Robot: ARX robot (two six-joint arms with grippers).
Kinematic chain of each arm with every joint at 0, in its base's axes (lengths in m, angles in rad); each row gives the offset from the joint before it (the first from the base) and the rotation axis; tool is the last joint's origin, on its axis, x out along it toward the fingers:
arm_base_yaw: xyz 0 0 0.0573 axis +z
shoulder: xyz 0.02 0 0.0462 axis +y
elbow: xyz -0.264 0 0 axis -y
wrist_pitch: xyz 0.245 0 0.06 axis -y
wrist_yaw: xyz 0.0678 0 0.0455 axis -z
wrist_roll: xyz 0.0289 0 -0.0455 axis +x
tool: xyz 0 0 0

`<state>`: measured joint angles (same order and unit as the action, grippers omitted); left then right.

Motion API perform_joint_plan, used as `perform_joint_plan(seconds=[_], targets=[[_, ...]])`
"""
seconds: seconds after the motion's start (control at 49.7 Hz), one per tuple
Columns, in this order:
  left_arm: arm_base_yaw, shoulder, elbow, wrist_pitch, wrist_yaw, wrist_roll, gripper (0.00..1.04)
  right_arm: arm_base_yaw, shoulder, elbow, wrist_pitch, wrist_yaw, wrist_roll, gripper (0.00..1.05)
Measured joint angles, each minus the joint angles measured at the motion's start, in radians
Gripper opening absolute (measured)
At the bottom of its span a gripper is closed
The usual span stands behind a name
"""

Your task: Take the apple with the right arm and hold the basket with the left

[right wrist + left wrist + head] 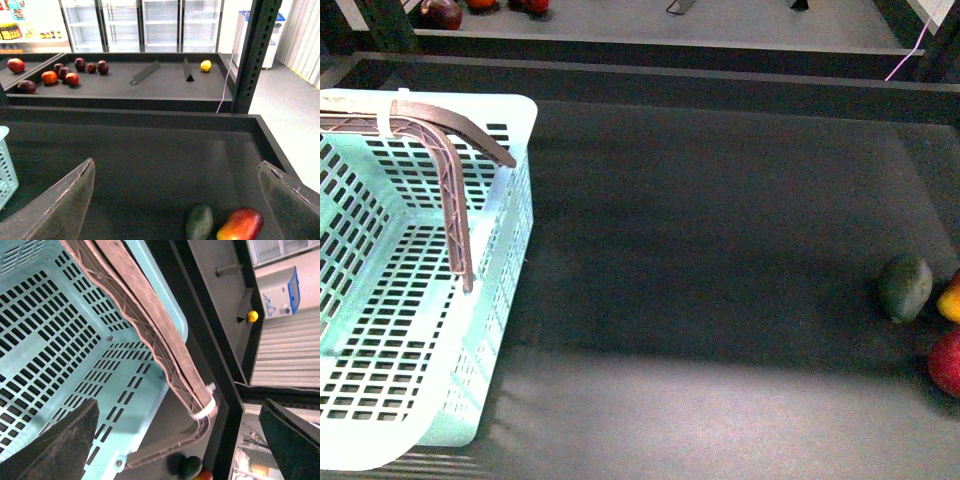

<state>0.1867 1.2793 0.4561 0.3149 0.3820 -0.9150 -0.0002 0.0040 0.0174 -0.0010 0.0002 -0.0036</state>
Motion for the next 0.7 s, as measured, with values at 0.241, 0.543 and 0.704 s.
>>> perform_joint_plan(seconds=[0.241,0.543,0.704], targets=[[0.004,0.240,0.133,0.015,-0.060,-0.093,0.98,0.000,0.000,0.000,0.000,0.000,0.000,0.96],[-0.026,0.372,0.235,0.010,-0.106,-0.141,0.98,0.000,0.000,0.000,0.000,0.000,0.000,0.96],[-0.042,0.414,0.279,-0.001,-0.122,-0.152,0.98,0.000,0.000,0.000,0.000,0.000,0.000,0.96]])
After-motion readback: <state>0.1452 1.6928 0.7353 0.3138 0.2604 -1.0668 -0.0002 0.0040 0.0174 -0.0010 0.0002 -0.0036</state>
